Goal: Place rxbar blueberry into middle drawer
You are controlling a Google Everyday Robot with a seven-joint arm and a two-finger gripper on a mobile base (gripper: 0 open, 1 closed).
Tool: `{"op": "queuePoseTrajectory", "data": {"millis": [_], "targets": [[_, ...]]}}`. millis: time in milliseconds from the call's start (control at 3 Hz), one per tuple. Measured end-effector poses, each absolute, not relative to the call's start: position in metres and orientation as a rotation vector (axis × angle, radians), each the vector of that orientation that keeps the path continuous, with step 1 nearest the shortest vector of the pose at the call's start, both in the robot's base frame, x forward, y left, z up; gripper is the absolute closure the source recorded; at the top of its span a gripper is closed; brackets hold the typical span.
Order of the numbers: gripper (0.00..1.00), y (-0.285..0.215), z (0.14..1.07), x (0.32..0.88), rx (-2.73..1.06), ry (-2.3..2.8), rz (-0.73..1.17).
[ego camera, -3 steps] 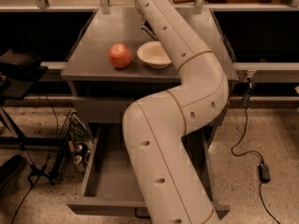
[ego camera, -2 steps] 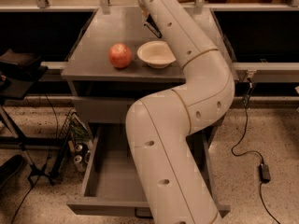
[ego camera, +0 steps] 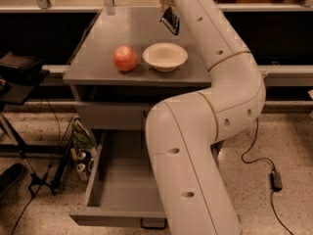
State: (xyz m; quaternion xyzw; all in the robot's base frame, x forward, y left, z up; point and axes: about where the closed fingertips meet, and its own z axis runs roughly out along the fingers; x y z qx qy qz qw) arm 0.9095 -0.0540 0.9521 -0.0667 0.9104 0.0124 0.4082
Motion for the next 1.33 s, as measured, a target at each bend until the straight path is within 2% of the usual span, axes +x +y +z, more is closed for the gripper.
{"op": "queuePoseTrajectory", "data": {"millis": [1333], "targets": [[1.0, -0.111, 0.99, 0.84, -0.279, 2.365, 0.175]]}}
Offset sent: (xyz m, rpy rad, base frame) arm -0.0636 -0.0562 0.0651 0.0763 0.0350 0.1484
